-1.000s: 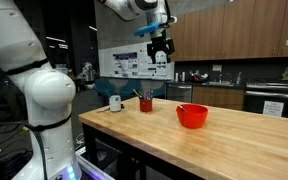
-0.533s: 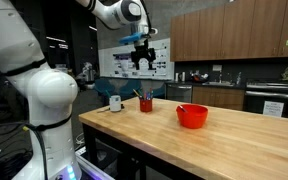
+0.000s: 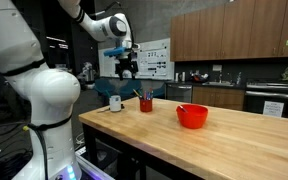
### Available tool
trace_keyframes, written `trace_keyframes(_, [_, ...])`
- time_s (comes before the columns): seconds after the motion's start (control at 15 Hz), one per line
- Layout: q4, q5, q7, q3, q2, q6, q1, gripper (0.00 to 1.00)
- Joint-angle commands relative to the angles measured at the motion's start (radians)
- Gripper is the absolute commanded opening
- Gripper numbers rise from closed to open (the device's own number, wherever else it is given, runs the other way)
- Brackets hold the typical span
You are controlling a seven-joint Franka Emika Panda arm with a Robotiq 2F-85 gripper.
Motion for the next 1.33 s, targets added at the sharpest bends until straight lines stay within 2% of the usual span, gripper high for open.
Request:
trace_keyframes(0.0, [-0.049,0.036,0.02,0.032,-0.013,0.008,0.05,1.0])
trace_keyframes(0.6, [-0.089,0.123,0.011,0.096,0.022,-0.003,0.154,1.0])
trace_keyframes(0.93, [-0.091,0.128,0.008,0.123,0.055,0.006,0.182,1.0])
trace_keyframes(1.27, [-0.09,0.097,0.024,0.146,0.101,0.079,0.18,1.0])
